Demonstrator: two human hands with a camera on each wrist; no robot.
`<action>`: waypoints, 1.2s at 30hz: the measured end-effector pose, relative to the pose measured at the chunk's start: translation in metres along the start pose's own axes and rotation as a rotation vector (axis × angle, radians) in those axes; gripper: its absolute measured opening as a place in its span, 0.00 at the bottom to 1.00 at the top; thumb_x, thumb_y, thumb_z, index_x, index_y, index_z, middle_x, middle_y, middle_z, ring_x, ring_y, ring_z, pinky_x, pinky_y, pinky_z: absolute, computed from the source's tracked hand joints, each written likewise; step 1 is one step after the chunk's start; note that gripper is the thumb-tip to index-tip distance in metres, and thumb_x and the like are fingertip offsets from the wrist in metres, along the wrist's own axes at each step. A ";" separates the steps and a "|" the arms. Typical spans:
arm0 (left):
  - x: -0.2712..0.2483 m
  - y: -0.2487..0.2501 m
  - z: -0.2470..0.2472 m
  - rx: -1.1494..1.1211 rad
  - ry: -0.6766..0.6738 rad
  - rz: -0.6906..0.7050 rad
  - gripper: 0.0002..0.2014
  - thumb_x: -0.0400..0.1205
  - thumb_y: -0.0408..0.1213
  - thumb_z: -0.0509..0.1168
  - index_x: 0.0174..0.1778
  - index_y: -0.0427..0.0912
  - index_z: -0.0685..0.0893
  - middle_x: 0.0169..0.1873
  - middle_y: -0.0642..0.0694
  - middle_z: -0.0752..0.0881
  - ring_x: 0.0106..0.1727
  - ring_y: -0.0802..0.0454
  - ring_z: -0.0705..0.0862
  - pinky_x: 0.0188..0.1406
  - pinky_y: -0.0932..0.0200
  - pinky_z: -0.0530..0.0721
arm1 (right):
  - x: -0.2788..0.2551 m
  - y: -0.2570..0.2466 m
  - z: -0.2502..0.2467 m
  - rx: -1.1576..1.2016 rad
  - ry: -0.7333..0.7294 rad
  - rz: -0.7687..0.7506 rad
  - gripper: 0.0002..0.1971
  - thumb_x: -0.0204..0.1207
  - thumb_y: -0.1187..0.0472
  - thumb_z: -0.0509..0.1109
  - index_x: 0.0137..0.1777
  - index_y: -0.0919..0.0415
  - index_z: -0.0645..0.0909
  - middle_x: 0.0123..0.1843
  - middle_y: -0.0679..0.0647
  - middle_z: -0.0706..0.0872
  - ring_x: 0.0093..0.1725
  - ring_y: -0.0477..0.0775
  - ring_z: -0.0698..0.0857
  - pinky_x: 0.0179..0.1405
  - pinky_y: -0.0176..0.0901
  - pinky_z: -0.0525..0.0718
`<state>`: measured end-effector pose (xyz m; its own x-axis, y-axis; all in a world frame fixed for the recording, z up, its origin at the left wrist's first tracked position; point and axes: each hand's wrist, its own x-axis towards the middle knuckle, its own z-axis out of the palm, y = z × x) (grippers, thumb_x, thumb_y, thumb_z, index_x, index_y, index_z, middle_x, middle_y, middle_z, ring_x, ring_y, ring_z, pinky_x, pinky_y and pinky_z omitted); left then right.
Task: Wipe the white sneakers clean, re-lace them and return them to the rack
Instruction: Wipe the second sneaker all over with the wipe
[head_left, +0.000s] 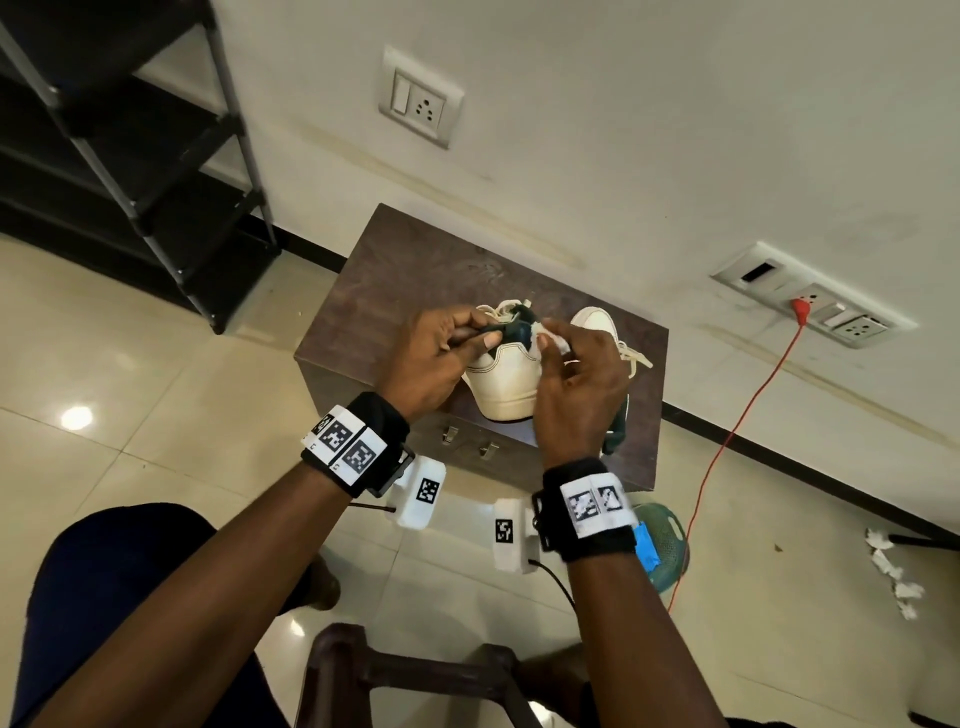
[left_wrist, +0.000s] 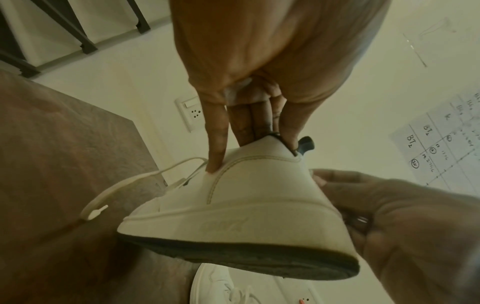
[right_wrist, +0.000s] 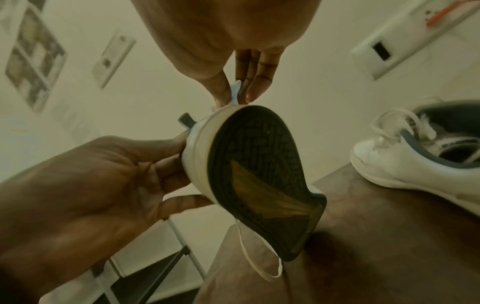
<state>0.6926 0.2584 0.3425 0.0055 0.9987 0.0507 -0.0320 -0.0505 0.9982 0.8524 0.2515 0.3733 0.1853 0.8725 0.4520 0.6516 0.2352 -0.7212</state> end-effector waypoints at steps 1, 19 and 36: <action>0.000 0.001 0.000 0.011 0.001 0.003 0.06 0.85 0.28 0.69 0.54 0.30 0.87 0.49 0.42 0.94 0.52 0.49 0.92 0.52 0.56 0.86 | -0.005 -0.004 0.002 -0.003 -0.020 -0.036 0.06 0.79 0.65 0.75 0.54 0.58 0.91 0.48 0.54 0.86 0.45 0.48 0.84 0.42 0.42 0.84; -0.003 0.001 0.004 -0.055 0.048 -0.044 0.07 0.85 0.26 0.68 0.56 0.27 0.86 0.47 0.42 0.93 0.48 0.55 0.90 0.53 0.60 0.85 | -0.004 -0.001 -0.007 -0.077 -0.061 -0.078 0.08 0.77 0.70 0.74 0.53 0.60 0.90 0.48 0.56 0.86 0.46 0.50 0.84 0.44 0.44 0.83; -0.009 0.002 0.017 -0.058 0.009 -0.041 0.06 0.84 0.27 0.69 0.50 0.42 0.88 0.45 0.48 0.93 0.47 0.59 0.90 0.49 0.61 0.83 | -0.020 0.022 -0.031 -0.140 -0.047 -0.026 0.09 0.76 0.70 0.75 0.53 0.59 0.91 0.49 0.54 0.87 0.49 0.52 0.84 0.45 0.55 0.86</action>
<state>0.7090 0.2487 0.3450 -0.0008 1.0000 0.0088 -0.0895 -0.0088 0.9960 0.8854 0.2255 0.3646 0.1349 0.8867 0.4422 0.7527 0.1986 -0.6277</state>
